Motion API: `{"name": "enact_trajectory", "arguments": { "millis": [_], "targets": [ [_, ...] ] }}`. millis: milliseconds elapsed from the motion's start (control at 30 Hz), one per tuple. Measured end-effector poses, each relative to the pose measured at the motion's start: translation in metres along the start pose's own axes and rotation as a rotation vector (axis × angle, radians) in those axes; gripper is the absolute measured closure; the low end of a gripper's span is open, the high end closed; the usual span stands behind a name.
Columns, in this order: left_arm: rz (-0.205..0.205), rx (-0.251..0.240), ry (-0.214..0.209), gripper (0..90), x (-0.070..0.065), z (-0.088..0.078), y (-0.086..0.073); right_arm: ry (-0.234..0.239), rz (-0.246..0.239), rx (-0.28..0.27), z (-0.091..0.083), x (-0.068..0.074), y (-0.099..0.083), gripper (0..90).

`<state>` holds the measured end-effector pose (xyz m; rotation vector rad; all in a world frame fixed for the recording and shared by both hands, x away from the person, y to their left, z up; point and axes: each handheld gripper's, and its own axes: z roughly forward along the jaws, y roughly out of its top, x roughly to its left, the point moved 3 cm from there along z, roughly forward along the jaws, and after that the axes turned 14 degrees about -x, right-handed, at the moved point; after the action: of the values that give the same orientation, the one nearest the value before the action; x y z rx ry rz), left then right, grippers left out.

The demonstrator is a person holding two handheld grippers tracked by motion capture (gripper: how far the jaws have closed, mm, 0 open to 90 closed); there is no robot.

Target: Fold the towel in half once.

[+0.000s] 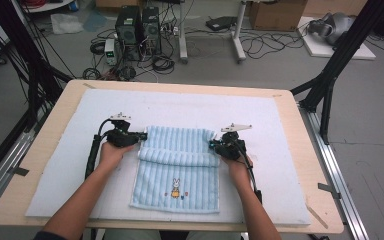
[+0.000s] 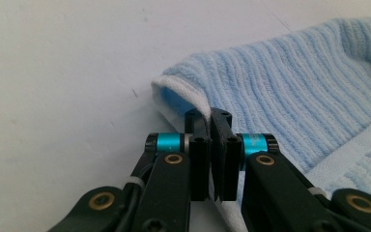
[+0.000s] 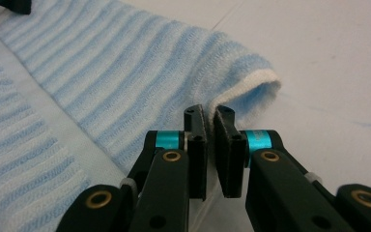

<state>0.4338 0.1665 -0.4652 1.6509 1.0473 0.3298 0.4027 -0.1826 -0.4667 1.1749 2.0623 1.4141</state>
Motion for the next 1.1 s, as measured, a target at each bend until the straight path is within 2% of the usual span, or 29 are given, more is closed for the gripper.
{"name": "enact_trajectory", "arguments": {
  "millis": [67, 167, 300, 400, 533, 667, 700, 767, 833, 933, 1033, 1100],
  "targets": [
    [0.011, -0.023, 0.010, 85.8, 0.004, 0.005, 0.006, -0.014, 0.005, -0.008, 0.005, -0.004, 0.003, 84.4],
    [0.015, -0.016, 0.015, 85.8, 0.010, 0.011, 0.011, -0.029, 0.001, -0.011, 0.013, -0.011, 0.011, 84.2],
    [0.021, -0.038, 0.027, 86.5, 0.016, 0.018, 0.015, -0.052, -0.013, -0.009, 0.022, -0.017, 0.019, 84.2],
    [0.034, -0.049, 0.032, 86.5, 0.018, 0.020, 0.019, -0.066, -0.022, -0.021, 0.027, -0.019, 0.022, 84.2],
    [0.056, -0.064, 0.039, 86.8, 0.018, 0.023, 0.024, -0.085, -0.015, -0.010, 0.032, -0.022, 0.023, 84.1],
    [0.053, -0.026, 0.042, 86.3, 0.019, 0.026, 0.018, -0.092, -0.008, -0.006, 0.035, -0.025, 0.022, 82.9],
    [0.052, -0.014, 0.056, 82.3, 0.020, 0.026, 0.017, -0.095, -0.005, 0.001, 0.035, -0.025, 0.021, 79.2],
    [0.039, -0.005, 0.088, 65.9, 0.021, 0.023, 0.017, -0.119, 0.001, -0.003, 0.033, -0.027, 0.021, 66.3],
    [0.040, -0.046, 0.100, 60.0, 0.023, 0.016, 0.021, -0.122, 0.008, -0.018, 0.028, -0.030, 0.024, 59.7],
    [0.021, -0.092, 0.083, 58.3, 0.024, 0.004, 0.026, -0.118, 0.037, -0.060, 0.016, -0.032, 0.029, 53.5],
    [0.019, -0.118, 0.021, 58.5, 0.019, -0.003, 0.025, -0.111, 0.026, -0.078, 0.005, -0.032, 0.031, 51.8],
    [0.024, -0.098, -0.029, 59.1, 0.014, -0.004, 0.024, -0.100, 0.025, -0.077, -0.002, -0.030, 0.029, 51.0]
  ]
}}
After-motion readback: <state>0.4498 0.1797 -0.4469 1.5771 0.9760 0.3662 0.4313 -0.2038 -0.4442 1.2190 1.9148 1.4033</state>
